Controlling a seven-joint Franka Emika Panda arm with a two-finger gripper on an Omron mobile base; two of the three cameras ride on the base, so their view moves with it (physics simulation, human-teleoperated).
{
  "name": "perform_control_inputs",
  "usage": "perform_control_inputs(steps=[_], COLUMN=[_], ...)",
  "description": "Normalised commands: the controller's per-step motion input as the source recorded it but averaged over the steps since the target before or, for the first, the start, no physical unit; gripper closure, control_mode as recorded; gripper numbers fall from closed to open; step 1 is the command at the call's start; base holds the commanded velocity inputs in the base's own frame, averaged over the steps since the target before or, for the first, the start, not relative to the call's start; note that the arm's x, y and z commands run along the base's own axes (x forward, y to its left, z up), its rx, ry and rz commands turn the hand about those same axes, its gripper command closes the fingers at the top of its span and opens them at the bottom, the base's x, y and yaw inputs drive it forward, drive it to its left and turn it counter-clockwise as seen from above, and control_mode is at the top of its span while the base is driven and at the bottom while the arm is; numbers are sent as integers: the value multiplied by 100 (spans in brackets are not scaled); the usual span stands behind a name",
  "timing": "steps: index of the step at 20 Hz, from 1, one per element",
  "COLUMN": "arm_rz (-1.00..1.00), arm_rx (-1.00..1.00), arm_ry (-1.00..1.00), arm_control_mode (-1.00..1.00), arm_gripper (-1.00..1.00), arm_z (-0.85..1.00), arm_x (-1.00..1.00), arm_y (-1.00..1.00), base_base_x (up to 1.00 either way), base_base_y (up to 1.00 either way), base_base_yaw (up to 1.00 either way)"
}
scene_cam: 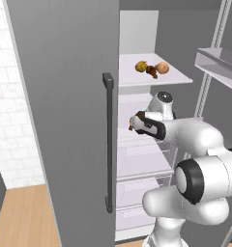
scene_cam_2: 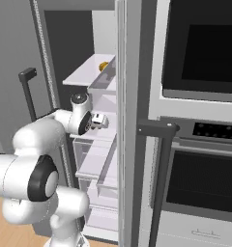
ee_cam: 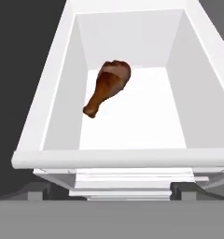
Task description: Place one squash and one chicken drumstick in each tupperware on the nearby counter, to pack two identical lunches.
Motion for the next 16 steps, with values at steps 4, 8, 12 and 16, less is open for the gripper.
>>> perform_control_inputs(steps=[4, 8, 12, 16], arm_rz=[0, 0, 0, 0], arm_rx=[0, 0, 0, 0], arm_ry=[-3, -1, 0, 0], arm_control_mode=[-100, -100, -100, -100], arm_gripper=[-100, -100, -100, -100], arm_z=[-27, -28, -25, -26], arm_x=[61, 66, 66, 59], arm_y=[0, 1, 0, 0], base_base_x=[0, 0, 0, 0], base_base_y=[0, 0, 0, 0], base_base_yaw=[0, 0, 0, 0])
